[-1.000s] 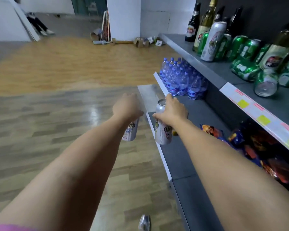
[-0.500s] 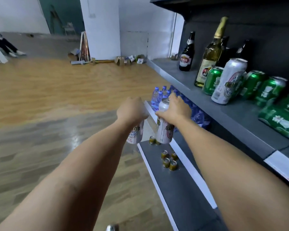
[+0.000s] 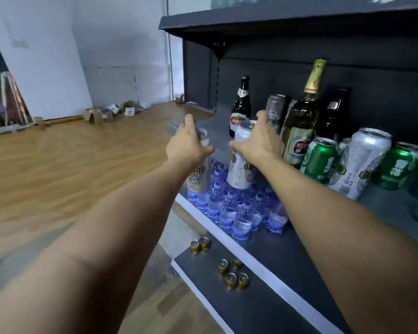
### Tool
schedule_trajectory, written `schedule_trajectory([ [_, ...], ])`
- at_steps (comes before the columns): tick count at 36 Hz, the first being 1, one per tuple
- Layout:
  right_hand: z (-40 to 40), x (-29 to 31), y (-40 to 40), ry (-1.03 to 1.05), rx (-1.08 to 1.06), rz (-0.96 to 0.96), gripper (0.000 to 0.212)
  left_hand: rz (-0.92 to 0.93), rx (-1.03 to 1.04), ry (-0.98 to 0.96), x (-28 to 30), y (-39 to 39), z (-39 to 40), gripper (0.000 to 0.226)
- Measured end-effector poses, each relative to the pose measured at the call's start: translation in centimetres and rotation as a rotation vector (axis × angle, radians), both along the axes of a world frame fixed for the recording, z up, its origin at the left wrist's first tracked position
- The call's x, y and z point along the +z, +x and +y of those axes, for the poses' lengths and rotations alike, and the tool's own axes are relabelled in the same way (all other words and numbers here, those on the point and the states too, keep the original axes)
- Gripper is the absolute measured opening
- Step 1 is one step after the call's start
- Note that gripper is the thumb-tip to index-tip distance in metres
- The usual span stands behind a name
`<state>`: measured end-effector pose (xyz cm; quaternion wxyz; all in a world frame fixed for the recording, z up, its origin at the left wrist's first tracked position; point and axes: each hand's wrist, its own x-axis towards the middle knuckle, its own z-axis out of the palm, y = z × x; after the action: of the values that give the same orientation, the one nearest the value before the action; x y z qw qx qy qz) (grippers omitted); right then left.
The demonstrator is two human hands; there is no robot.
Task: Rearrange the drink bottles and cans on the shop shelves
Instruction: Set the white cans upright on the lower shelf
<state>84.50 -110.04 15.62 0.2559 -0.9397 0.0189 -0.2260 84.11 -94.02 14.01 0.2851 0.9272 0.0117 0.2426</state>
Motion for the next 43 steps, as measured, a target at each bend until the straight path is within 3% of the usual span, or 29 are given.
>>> schedule_trajectory([
  [9,-0.7,2.3,8.4,0.01,-0.127,-0.093,0.072,-0.159,-0.132,-0.032,3.7,10.7,-2.3,0.053],
  [18,-2.4,1.6,14.5,0.151,-0.278,-0.04,0.074,-0.077,-0.317,-0.041,3.3,18.3,-5.2,0.048],
  [24,-2.9,2.1,17.5,0.123,-0.386,0.007,0.083,-0.064,-0.442,-0.017,3.0,22.8,-6.0,0.052],
  [28,-3.1,2.3,19.4,0.066,-0.487,0.033,0.078,-0.057,-0.547,-0.008,2.8,25.1,-6.4,0.059],
  [40,-2.4,2.7,22.0,0.012,-0.679,0.218,0.073,-0.135,-0.762,0.234,3.1,30.0,-6.0,0.069],
  [43,-1.5,3.7,21.9,-0.099,-0.756,0.104,0.065,-0.211,-0.755,0.012,3.8,31.4,-4.8,0.055],
])
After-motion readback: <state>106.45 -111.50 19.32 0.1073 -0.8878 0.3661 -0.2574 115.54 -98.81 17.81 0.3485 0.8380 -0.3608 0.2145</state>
